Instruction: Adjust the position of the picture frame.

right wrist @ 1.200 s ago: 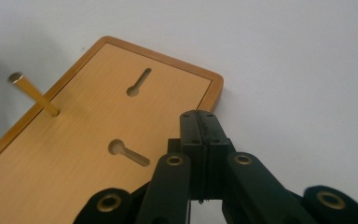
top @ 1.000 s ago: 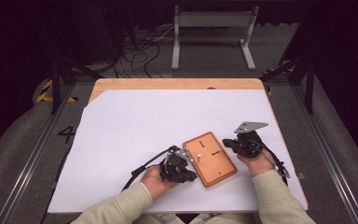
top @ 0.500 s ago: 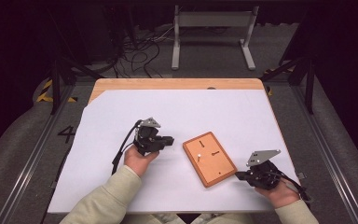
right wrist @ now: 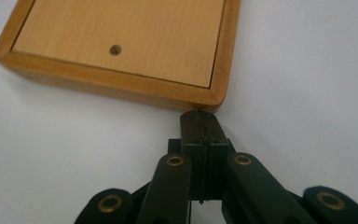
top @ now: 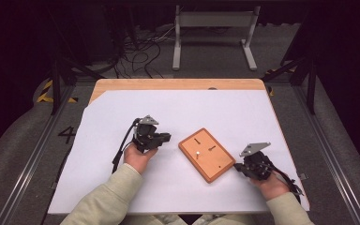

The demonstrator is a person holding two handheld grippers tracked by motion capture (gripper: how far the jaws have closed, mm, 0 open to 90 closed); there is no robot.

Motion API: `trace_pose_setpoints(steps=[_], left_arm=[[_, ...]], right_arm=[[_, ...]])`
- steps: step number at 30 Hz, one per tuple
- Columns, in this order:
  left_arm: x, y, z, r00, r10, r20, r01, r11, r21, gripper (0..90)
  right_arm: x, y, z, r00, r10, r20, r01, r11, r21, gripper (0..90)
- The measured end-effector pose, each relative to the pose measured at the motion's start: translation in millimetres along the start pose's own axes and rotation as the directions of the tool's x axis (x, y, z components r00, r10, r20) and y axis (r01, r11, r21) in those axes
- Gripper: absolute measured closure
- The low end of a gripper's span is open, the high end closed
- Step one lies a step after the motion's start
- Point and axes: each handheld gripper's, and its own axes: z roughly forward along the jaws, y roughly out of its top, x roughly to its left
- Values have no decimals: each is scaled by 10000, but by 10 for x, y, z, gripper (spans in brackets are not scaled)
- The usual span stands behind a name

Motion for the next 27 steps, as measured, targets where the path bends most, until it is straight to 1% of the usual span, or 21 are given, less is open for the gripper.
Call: trace_pose_setpoints(steps=[1, 3, 4, 6, 7, 8, 9, 10, 11, 12, 13, 15, 16, 17, 19, 20, 21, 22, 23, 25, 27], left_arm=[[0, 0, 0, 10000, 0, 0, 0, 10000, 0, 829], [52, -18, 25, 9997, -79, -211, 83, 9998, 166, 830], [70, -24, 25, 9996, -159, -241, 163, 9997, 166, 829], [104, -37, 15, 9992, -250, -323, 253, 9996, 95, 825], [107, -47, 1, 9986, -180, -497, 180, 9998, -1, 820], [102, -56, -22, 9971, 56, -754, -59, 10000, -30, 818], [102, -56, -22, 9971, 56, -754, -59, 10000, -30, 816], [109, -70, -51, 9970, 52, -778, -54, 10000, -20, 816], [122, -80, -65, 9968, -3, -796, 6, 10000, 27, 813], [147, -92, -71, 9957, -80, -922, 90, 9999, 106, 813], [180, -100, -69, 9943, -130, -1060, 155, 9996, 224, 814], [260, -122, -32, 9920, -447, -1180, 516, 9971, 556, 818], [293, -133, -3, 9918, -635, -1113, 724, 9943, 786, 819], [344, -160, 62, 9921, -991, -764, 1080, 9867, 1215, 826], [351, -168, 65, 9931, -951, -688, 1025, 9882, 1136, 859], [337, -156, 67, 9955, -923, -222, 945, 9859, 1381, 859], [299, -163, 78, 9968, -770, -203, 791, 9858, 1478, 892], [276, -164, 75, 9980, -559, -281, 595, 9865, 1524, 895], [256, -166, 69, 9987, -477, -159, 496, 9854, 1628, 896], [232, -198, 64, 9968, -422, 681, 288, 9820, 1864, 896], [127, -222, 49, 9941, 22, 1085, -262, 9750, 2208, 896]], right_arm=[[0, 0, 0, 10000, 0, 0, 0, 10000, 0, 900], [-92, 232, 184, 9999, -45, 159, 49, 9997, -243, 900], [-127, 313, 255, 9999, 72, 135, -66, 9991, -416, 900], [-209, 441, 377, 9994, 321, -154, -332, 9962, -808, 900], [-243, 484, 425, 9987, 447, -247, -471, 9935, -1033, 900], [-287, 547, 486, 9956, 829, -426, -874, 9893, -1169, 900], [-287, 547, 486, 9956, 829, -426, -874, 9893, -1169, 900], [-320, 620, 553, 9943, 999, -372, -1039, 9862, -1287, 900], [-319, 682, 596, 9960, 886, 62, -870, 9870, -1354, 900], [-304, 705, 602, 9962, 813, 308, -767, 9884, -1308, 900], [-283, 703, 580, 9969, 702, 353, -649, 9890, -1328, 900], [-268, 678, 515, 9976, 617, 329, -562, 9876, -1466, 900], [-265, 665, 474, 9974, 656, 293, -602, 9857, -1571, 900], [-263, 658, 445, 9975, 662, 252, -612, 9844, -1650, 900], [-250, 644, 392, 9976, 655, 228, -604, 9824, -1769, 900], [-244, 634, 361, 9980, 595, 218, -546, 9816, -1829, 900], [-243, 615, 321, 9981, 568, 221, -516, 9803, -1904, 900], [-250, 603, 296, 9980, 606, 200, -555, 9787, -1976, 900], [-257, 594, 279, 9977, 655, 195, -602, 9777, -2014, 900], [-288, 573, 240, 9975, 690, 138, -645, 9747, -2139, 900], [-326, 547, 206, 9969, 768, 155, -714, 9723, -2227, 900]])
